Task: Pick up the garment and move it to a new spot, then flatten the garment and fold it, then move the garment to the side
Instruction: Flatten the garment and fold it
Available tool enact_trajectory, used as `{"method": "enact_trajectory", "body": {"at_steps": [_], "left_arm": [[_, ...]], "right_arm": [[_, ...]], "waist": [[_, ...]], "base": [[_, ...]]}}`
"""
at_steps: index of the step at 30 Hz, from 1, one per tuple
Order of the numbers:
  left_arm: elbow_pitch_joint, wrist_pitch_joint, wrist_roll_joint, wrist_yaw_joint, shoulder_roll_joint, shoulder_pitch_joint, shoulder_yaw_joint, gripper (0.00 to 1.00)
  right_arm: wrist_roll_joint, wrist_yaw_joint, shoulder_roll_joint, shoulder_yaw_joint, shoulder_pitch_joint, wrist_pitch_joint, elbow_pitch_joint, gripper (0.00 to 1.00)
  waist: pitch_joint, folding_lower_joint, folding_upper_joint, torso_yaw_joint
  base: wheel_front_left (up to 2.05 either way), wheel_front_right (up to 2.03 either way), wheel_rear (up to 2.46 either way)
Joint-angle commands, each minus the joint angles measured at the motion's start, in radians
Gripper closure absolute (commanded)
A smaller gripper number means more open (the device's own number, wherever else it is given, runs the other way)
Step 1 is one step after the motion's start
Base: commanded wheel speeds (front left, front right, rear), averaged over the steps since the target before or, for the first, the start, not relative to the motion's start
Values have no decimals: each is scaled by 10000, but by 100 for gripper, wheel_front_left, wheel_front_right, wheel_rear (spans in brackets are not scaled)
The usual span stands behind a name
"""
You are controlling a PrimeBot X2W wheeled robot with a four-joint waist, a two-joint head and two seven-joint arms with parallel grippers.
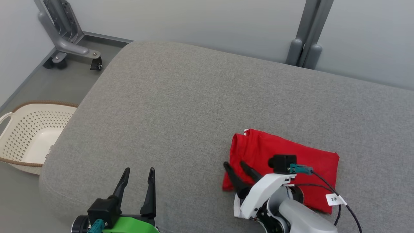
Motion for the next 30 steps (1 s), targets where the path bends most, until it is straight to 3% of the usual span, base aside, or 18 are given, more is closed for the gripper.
{"method": "enact_trajectory", "body": {"at_steps": [1, 9, 14, 20, 24, 30], "left_arm": [[0, -23, -80, 47, 16, -35, 18, 0], [-65, -23, -74, 70, 17, -97, 157, 0], [-259, -23, -74, 96, 17, -69, 278, 0], [-840, -23, -133, 193, 16, -159, 390, 0], [-1235, -23, -151, 279, 17, -269, 399, 0], [-1535, -23, -75, 359, 16, -349, 432, 0]], "right_arm": [[247, -5, -31, 305, -90, 5, -169, 0], [1037, -4, -36, 2199, -290, 307, -1495, 0], [616, -5, -185, 1940, -585, -96, -1456, 0], [-670, -4, -1193, 758, -505, -351, -1727, 0], [-1665, -4, -1725, -872, 111, -340, -2428, 0], [-4228, -4, -2009, -2917, 1269, -343, -3902, 0]], "waist": [[-41, 0, 0, -124], [-255, 0, 0, -796], [-321, 0, 0, -1418], [-317, 0, 0, -2248], [-260, 0, 0, -2767], [-202, 0, 0, -3287]], "base": [[0, 0, 0], [0, 0, 0], [0, 0, 0], [0, 0, 0], [0, 0, 0], [0, 0, 0]]}}
